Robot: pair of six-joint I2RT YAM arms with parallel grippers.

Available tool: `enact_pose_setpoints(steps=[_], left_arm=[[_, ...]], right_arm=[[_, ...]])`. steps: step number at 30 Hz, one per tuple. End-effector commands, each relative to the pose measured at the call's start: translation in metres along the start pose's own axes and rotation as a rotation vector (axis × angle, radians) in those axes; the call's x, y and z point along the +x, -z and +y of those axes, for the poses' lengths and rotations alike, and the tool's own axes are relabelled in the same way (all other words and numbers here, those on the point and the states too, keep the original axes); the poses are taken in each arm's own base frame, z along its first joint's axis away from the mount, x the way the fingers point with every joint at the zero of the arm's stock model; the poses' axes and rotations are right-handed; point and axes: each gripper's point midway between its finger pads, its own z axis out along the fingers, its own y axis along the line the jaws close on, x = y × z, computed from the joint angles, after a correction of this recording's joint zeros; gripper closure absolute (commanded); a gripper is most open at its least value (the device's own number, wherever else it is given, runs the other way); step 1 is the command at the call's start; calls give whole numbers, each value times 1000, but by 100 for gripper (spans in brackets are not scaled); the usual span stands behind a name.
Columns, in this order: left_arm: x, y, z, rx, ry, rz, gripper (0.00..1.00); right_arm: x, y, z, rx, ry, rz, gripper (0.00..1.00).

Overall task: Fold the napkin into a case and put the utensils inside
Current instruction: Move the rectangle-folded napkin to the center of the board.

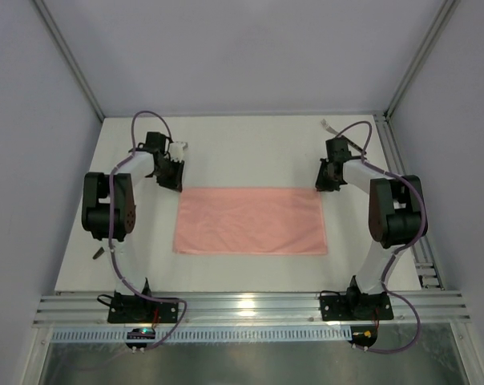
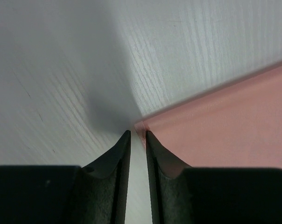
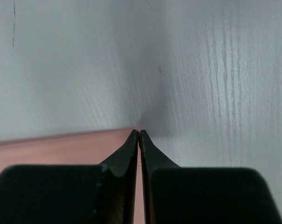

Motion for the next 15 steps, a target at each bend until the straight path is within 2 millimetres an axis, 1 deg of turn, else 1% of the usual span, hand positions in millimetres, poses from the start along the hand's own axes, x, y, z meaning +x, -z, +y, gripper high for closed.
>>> enact_pose_setpoints(steps=[1, 2, 3, 4, 5, 6, 7, 8, 9, 10, 12, 13, 14, 15], left_arm=[[2, -11, 20, -89, 10, 23, 78], [3, -10, 18, -82, 5, 28, 76], [2, -8, 18, -85, 2, 24, 74], [-3, 0, 16, -89, -1, 4, 70], [-7, 6, 17, -102, -8, -10, 69], [-10, 13, 18, -113, -13, -26, 67], [-21, 28, 17, -130, -24, -71, 64], [-27, 37, 19, -152, -31, -96, 62], [-34, 46, 19, -163, -37, -128, 60], [-45, 62, 17, -178, -49, -177, 57], [-52, 74, 14, -185, -55, -220, 56], [-58, 85, 8, -188, -69, -253, 56], [-59, 87, 4, -183, -79, -263, 57], [-62, 87, -2, -181, -108, -277, 60]], right_arm=[[-10, -10, -8, 44, -18, -13, 94], [-11, -9, -8, 44, -10, -3, 91], [-21, -6, -3, 34, -3, -18, 88], [-25, -3, -2, 34, 2, -22, 85], [-27, 2, -2, 38, 12, -18, 78], [-42, 13, 0, 42, 12, -58, 74], [-49, 21, 1, 47, 17, -80, 69], [-53, 29, 1, 60, 21, -96, 66], [-66, 47, 1, 82, 29, -154, 60], [-67, 55, 8, 91, 50, -171, 59], [-71, 70, 19, 107, 79, -221, 58], [-65, 77, 45, 72, 126, -240, 58], [-59, 78, 60, 49, 157, -241, 59], [-54, 79, 81, 6, 189, -243, 65]])
